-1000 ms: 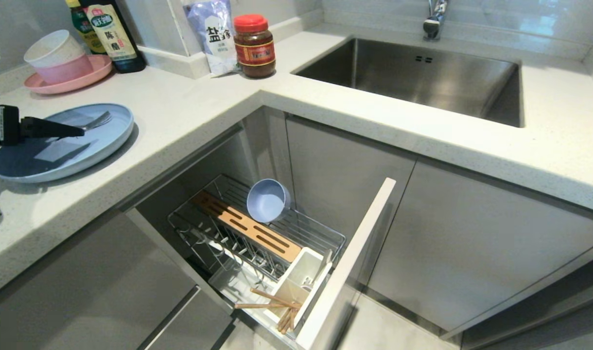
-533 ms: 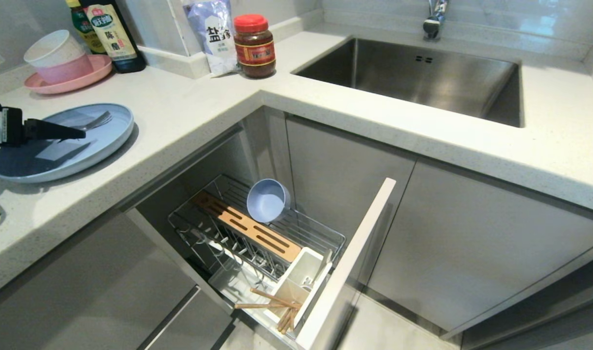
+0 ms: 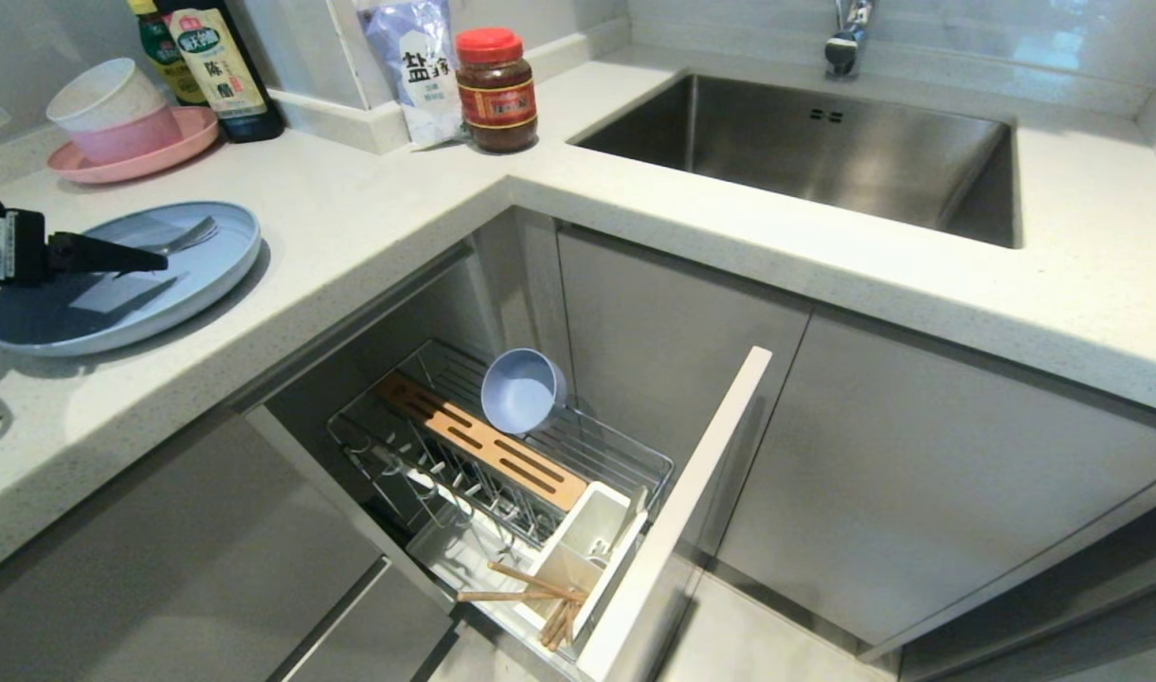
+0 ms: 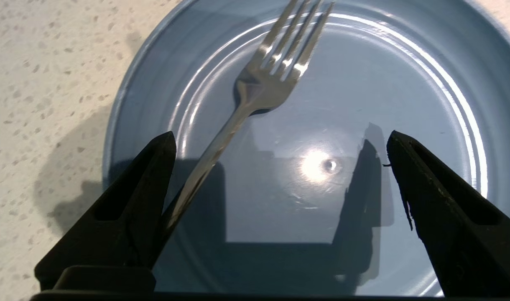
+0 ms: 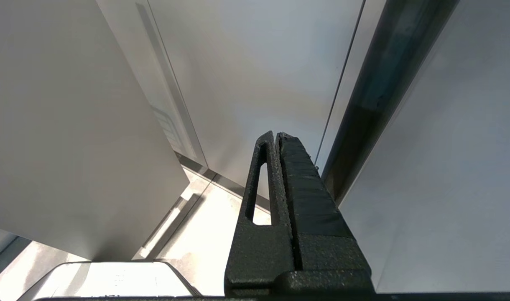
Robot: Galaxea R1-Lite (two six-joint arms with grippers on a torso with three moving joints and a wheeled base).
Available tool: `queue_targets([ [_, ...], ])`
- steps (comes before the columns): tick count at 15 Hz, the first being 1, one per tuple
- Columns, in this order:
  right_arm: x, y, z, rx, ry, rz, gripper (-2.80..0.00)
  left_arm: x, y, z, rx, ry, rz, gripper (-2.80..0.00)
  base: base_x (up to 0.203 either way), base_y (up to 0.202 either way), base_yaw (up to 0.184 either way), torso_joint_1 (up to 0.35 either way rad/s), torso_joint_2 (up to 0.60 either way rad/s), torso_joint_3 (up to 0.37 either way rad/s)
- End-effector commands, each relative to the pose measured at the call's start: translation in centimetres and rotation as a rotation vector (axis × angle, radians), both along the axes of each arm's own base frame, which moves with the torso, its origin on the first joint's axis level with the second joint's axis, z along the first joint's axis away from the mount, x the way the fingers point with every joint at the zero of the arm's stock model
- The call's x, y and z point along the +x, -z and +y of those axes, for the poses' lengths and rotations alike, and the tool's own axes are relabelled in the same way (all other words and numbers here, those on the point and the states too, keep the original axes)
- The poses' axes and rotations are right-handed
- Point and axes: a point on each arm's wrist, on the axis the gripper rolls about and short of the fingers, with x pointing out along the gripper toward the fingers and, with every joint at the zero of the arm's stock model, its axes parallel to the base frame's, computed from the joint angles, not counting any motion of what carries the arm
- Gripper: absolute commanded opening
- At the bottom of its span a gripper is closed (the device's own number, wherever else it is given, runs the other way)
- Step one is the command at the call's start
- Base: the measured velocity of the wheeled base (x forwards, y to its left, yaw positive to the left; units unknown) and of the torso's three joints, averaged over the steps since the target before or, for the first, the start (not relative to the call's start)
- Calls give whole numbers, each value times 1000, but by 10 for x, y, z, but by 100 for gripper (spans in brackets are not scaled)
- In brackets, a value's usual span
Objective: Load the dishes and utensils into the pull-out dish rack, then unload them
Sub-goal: Pick up the fork and place it in the cupboard
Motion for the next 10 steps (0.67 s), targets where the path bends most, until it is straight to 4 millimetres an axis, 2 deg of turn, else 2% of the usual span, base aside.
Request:
queue_targets([
  [1, 0, 1, 0, 0, 0, -4, -280, 1, 1, 1, 12, -18, 11, 0, 0, 0, 0, 0, 0, 0],
  [10, 0, 1, 0, 0, 0, -4, -280, 2, 2, 0, 15, -19, 14, 0, 0, 0, 0, 0, 0, 0],
])
